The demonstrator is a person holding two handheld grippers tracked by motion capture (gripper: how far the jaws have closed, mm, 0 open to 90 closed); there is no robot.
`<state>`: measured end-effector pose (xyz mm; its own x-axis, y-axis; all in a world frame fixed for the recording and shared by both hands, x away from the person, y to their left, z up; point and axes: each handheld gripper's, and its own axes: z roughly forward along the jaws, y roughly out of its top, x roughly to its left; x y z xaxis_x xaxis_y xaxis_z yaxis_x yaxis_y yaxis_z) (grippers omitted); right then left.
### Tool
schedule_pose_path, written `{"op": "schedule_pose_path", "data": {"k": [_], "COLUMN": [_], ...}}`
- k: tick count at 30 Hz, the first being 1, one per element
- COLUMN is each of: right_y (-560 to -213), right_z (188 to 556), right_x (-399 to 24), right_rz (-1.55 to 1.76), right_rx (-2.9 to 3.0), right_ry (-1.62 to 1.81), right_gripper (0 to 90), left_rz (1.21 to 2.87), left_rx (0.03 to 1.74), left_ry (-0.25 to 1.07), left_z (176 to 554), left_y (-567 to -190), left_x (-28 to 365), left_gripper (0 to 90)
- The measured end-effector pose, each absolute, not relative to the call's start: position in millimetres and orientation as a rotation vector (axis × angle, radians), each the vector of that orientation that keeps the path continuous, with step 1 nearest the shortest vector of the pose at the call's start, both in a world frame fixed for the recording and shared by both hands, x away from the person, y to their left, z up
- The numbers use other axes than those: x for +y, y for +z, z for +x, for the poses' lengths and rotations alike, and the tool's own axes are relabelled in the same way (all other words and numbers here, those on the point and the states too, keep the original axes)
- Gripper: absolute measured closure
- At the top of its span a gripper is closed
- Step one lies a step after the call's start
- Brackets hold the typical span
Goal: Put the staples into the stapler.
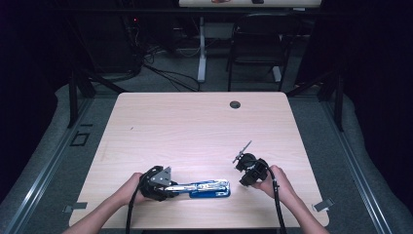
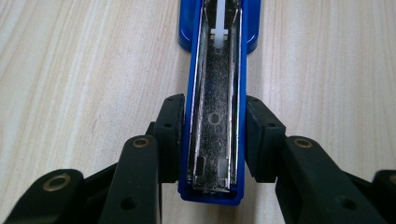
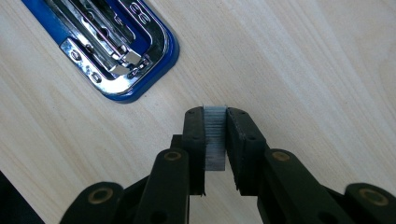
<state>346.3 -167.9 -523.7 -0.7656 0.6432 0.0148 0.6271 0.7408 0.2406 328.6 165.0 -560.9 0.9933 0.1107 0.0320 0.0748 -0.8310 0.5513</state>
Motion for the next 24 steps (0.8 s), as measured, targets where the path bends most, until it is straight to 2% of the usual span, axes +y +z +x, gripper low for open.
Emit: {"op": "schedule_pose_path", "data": {"k": [24], "right_y": [-505], "right_z": [353], "right_x": [-167], "right_rz": [0.845], "right_rx": [2.865], "right_ry": [0.413], "right_gripper": [78.3], "left_rz": [2.55], "left_rx": [0.141], "left_ry": [0.071], "left_z": [329], "left_y": [-562], "left_x": [165], "left_gripper": [63.2]}}
